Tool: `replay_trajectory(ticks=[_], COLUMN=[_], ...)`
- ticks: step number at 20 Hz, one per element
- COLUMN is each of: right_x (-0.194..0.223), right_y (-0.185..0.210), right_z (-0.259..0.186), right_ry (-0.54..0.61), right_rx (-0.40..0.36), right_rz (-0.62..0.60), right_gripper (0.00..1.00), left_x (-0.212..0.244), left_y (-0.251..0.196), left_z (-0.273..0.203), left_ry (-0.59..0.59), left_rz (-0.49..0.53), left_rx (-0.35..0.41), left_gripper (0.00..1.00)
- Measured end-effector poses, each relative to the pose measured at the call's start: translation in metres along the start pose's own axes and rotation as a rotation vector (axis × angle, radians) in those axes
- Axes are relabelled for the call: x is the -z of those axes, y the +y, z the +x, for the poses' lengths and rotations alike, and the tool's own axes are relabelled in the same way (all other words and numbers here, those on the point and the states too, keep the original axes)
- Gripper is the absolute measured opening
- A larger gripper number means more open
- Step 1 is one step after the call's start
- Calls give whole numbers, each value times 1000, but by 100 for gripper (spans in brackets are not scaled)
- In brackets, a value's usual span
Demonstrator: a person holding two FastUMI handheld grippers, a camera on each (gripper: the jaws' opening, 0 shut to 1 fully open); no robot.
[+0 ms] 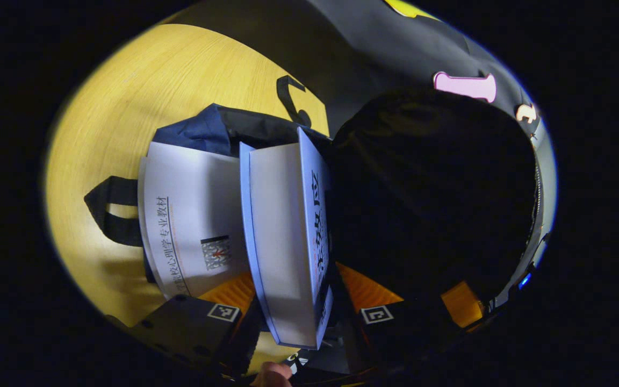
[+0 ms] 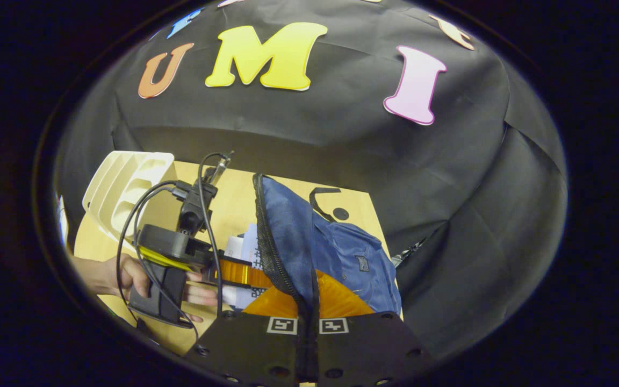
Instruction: Open the schoolbag, grab two books from the bookshelf and put them into the schoolbag.
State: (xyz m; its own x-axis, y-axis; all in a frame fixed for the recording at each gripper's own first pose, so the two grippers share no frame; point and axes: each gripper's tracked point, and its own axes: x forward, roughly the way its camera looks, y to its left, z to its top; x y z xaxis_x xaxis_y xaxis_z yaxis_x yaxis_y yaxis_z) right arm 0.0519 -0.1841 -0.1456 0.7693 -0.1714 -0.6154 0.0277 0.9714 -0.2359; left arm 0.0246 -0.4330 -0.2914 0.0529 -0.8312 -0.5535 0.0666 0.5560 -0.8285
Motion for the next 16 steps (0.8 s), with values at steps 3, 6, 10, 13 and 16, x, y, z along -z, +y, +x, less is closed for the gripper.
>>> replay_trajectory(ticks=[3, 6, 10, 13, 16], right_x=[0, -1, -1, -1, 1], right_y=[0, 1, 3, 5, 9], right_z=[2, 2, 2, 3, 4], right_ry=[1, -2, -3, -3, 0], right_rx=[-2, -6, -9, -11, -15], right_rz=[3, 2, 5, 8, 13], right_gripper=[0, 0, 0, 0, 0], left_x=[1, 0, -16, -31, -60], left_y=[14, 21, 25, 19, 8], left_z=[-11, -29, -63, -98, -139], left_ry=[7, 5, -81, -179, -320], left_rz=[32, 73, 164, 260, 385], left_rx=[-156, -259, -374, -448, -521], left_gripper=[81, 83, 83, 83, 83])
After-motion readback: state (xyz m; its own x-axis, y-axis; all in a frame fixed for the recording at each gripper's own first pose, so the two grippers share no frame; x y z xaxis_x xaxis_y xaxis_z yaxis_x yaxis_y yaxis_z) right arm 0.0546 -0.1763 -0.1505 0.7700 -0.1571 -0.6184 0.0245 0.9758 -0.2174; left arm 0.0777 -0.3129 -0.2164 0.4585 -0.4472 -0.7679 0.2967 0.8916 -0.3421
